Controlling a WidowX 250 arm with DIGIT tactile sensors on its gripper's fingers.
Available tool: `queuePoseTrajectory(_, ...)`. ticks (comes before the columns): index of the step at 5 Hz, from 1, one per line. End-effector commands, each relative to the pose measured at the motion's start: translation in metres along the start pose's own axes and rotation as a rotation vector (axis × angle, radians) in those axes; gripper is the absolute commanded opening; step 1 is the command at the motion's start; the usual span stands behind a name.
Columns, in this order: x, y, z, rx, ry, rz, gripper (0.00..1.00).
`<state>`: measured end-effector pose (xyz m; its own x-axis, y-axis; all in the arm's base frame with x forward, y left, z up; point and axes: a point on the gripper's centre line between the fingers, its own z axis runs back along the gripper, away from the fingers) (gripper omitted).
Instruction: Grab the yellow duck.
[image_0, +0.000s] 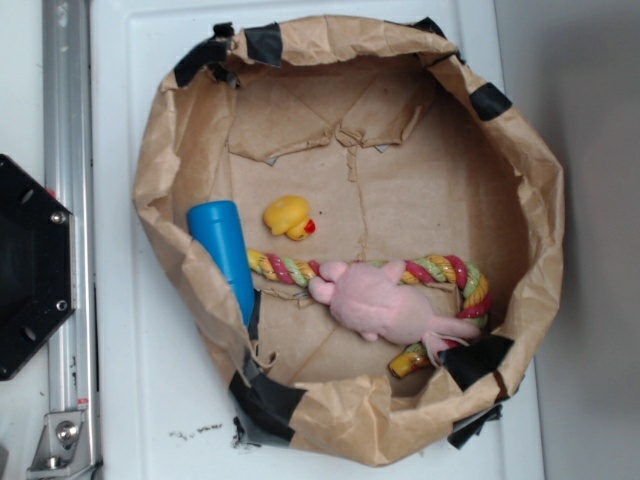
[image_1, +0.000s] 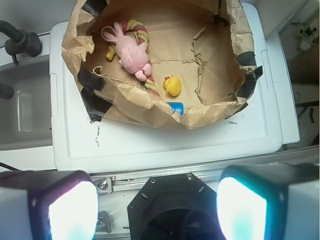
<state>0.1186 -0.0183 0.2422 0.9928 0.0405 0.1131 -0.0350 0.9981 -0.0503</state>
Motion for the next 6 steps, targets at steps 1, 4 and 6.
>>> queuePoseTrajectory(1,0.073,0.038,-0.044,-0.108,-0.078,0.459,1.00)
queuePoseTrajectory(4,0.091,0.073,-0.162,0.154,0.049,0.719,1.00)
queuePoseTrajectory(6,0.091,0.073,-0.162,0.154,0.049,0.719,1.00)
